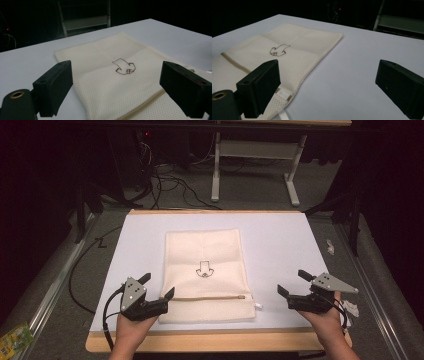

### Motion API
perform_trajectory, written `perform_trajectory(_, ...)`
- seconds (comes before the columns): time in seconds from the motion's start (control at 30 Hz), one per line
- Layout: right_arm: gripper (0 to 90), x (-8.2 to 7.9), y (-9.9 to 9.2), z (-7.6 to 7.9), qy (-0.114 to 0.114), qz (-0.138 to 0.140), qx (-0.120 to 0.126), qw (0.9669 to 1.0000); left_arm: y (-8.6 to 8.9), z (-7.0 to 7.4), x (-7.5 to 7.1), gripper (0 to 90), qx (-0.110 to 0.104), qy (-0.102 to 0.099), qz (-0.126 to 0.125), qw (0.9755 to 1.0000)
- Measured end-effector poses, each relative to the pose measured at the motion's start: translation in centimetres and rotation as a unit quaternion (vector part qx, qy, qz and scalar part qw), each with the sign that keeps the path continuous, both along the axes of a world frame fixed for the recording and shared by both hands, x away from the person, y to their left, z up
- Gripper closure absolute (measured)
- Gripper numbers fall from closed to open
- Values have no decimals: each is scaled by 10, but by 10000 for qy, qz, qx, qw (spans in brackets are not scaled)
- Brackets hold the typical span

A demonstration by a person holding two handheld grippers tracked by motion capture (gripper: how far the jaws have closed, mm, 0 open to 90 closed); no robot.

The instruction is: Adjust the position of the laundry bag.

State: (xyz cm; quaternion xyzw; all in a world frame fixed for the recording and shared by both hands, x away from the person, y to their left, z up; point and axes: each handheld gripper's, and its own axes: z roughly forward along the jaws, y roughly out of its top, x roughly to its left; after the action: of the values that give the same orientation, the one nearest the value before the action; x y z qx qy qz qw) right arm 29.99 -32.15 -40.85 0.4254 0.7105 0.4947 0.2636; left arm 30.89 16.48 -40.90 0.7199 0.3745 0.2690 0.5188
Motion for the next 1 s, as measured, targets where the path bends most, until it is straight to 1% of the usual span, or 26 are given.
perform_trajectory(0.2, 61, -1, -3, -2, 24, -36, 22, 10000, -2, -1, 3, 123, -19, 24, -16, 10000)
perform_trajectory(0.33, 74, -4, -7, -1, 35, -84, 132, 9999, -6, -3, 6, 125, 19, 60, -74, 10000)
perform_trajectory(0.47, 81, -4, -9, 0, 39, -95, 145, 9998, -7, -5, 7, 133, 34, 104, -89, 9999)
perform_trajectory(0.53, 140, -1, -4, -4, 151, -112, 73, 9998, -7, -9, 9, 147, 65, 172, -70, 9998)
perform_trajectory(0.57, 170, 1, -2, -5, 197, -142, 43, 9997, -7, -9, 9, 147, 65, 172, -70, 9998)
perform_trajectory(0.6, 176, 4, 3, -8, 278, -174, -33, 9995, -8, -13, 11, 148, 77, 286, -51, 9995)
perform_trajectory(0.63, 176, 4, 3, -8, 278, -174, -33, 9995, -8, -13, 11, 148, 77, 286, -51, 9995)
perform_trajectory(0.67, 193, 12, 11, -12, 410, -86, -77, 9991, -9, -16, 12, 148, 113, 340, -40, 9994)
perform_trajectory(0.7, 193, 12, 11, -12, 410, -86, -77, 9991, -9, -16, 12, 148, 113, 340, -40, 9994)
perform_trajectory(0.73, 219, 24, 24, -15, 521, -28, -234, 9984, -10, -16, 12, 149, 104, 328, -53, 9994)
perform_trajectory(0.77, 219, 24, 24, -15, 521, -28, -234, 9984, -10, -16, 12, 150, 104, 328, -53, 9994)
perform_trajectory(0.8, 235, 29, 28, -17, 600, -24, -280, 9978, -11, -15, 11, 150, 138, 303, -82, 9994)
perform_trajectory(0.83, 264, 45, 44, -22, 791, 25, -461, 9958, -11, -14, 11, 151, 168, 276, -95, 9994)
perform_trajectory(0.87, 264, 45, 44, -22, 791, 25, -461, 9958, -11, -14, 11, 151, 168, 276, -95, 9994)
perform_trajectory(0.9, 274, 60, 55, -28, 946, 65, -593, 9937, -10, -14, 11, 151, 156, 258, -96, 9995)
perform_trajectory(0.97, 286, 78, 67, -35, 1152, 69, -594, 9915, -7, -14, 12, 151, 113, 273, -92, 9995)
perform_trajectory(1.0, 309, 90, 74, -40, 1273, 105, -588, 9901, -7, -14, 12, 152, 74, 279, -93, 9995)
